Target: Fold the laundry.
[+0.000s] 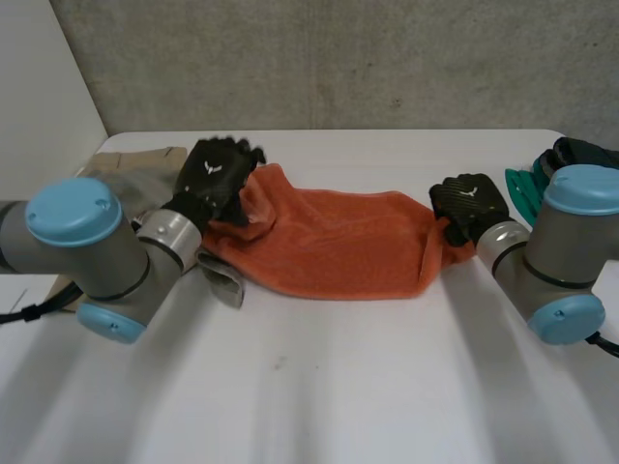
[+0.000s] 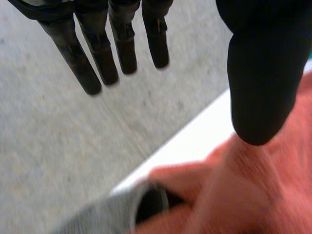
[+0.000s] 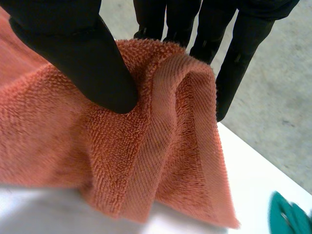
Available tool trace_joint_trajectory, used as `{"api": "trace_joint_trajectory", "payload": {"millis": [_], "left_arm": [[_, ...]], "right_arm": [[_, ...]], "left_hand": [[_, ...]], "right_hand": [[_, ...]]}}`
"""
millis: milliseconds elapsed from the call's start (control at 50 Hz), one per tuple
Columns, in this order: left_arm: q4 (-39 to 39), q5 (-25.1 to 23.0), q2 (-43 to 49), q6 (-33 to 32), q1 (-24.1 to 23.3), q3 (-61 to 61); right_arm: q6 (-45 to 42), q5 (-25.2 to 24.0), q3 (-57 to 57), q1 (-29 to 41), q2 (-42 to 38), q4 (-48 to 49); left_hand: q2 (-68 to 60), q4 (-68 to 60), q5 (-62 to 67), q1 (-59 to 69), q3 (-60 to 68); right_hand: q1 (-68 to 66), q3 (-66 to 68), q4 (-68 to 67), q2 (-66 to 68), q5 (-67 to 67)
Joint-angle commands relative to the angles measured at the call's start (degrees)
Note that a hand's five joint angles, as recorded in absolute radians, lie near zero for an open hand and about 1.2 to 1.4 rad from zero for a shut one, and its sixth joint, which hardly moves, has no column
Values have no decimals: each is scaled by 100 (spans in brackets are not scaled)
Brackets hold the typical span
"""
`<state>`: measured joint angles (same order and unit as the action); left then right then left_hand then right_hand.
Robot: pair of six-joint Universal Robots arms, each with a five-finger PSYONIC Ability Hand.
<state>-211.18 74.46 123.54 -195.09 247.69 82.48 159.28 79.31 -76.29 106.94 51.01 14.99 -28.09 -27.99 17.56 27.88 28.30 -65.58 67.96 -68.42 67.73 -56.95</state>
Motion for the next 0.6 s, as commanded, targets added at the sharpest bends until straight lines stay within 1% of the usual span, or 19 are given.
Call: {"api": "trace_joint_trajectory", "payload": {"millis": [20, 80, 100, 160, 180, 240, 260, 320, 340, 400, 420, 500, 540, 560, 600], "left_arm": [[838, 200, -462, 295, 33, -512], [1323, 297, -445, 305, 200, -829], [1673, 314, -401, 305, 323, -1091], [2280, 358, -252, 270, 552, -1575], [2700, 359, -104, 226, 700, -1951], [3300, 394, 231, 85, 912, -2524], [3650, 385, 493, -46, 1043, -2891], [4057, 376, 925, -301, 1194, -3438], [4258, 385, 1213, -502, 1246, -3788], [4444, 341, 1646, -793, 1291, -4221], [4488, 306, 1873, -994, 1291, -4431], [4410, 209, 2332, -1505, 1273, -4846], [4357, 200, 2472, -1681, 1247, -5004], [4331, 209, 2595, -1838, 1221, -5135], [4313, 227, 2692, -1989, 1194, -5233]], "right_arm": [[104, -38, 26, 143, -3, 39], [104, -38, 35, 134, -4, 39], [104, -38, 43, 125, -12, 39], [104, -29, 61, 116, -4, 39], [104, -29, 61, 116, -3, 39], [95, -38, 61, 108, -4, 30], [86, -38, 61, 108, -12, 30], [77, -29, 61, 116, -12, 30], [68, -29, 61, 125, -21, 30], [33, -38, 44, 134, -21, 30], [7, -38, 44, 134, -21, 30], [-81, -38, 35, 143, -39, 30], [-125, -38, 35, 151, -47, 30], [-169, -38, 35, 151, -56, 30], [-213, -38, 26, 151, -48, 30]], "left_hand": [[1500, 1490, -1448, -1479, -1522], [1736, 1727, -1684, -1715, -1758], [1809, 1799, -1756, -1788, -1830], [1809, 1799, -1756, -1788, -1830], [1809, 1799, -1756, -1788, -1830], [1809, 1799, -1756, -1788, -1830], [1809, 1799, -1756, -1788, -1830], [1809, 1799, -1756, -1788, -1830], [1805, 1796, -1753, -1784, -1827], [1788, 1778, -1735, -1767, -1809], [1738, 1728, -1685, -1717, -1759], [1335, 1326, -1283, -1314, -1357], [731, 722, -679, -710, -753], [-21, -31, 74, 42, 0], [-999, -1008, 1051, 1020, 977]], "right_hand": [[-1442, 1204, -1158, 1227, -1305], [-1442, 1204, -1158, 1227, -1305], [-1442, 1204, -1158, 1227, -1305], [-1442, 1204, -1158, 1227, -1305], [-1442, 1204, -1158, 1227, -1305], [-1442, 1204, -1158, 1227, -1305], [-1442, 1204, -1158, 1227, -1305], [-1442, 1204, -1158, 1227, -1305], [-1442, 1204, -1158, 1227, -1305], [-1442, 1204, -1158, 1227, -1305], [-1442, 1204, -1158, 1227, -1305], [-1442, 1204, -1158, 1227, -1305], [-1442, 1204, -1158, 1227, -1305], [-1442, 1204, -1158, 1227, -1305], [-1442, 1204, -1158, 1227, -1305]]}}
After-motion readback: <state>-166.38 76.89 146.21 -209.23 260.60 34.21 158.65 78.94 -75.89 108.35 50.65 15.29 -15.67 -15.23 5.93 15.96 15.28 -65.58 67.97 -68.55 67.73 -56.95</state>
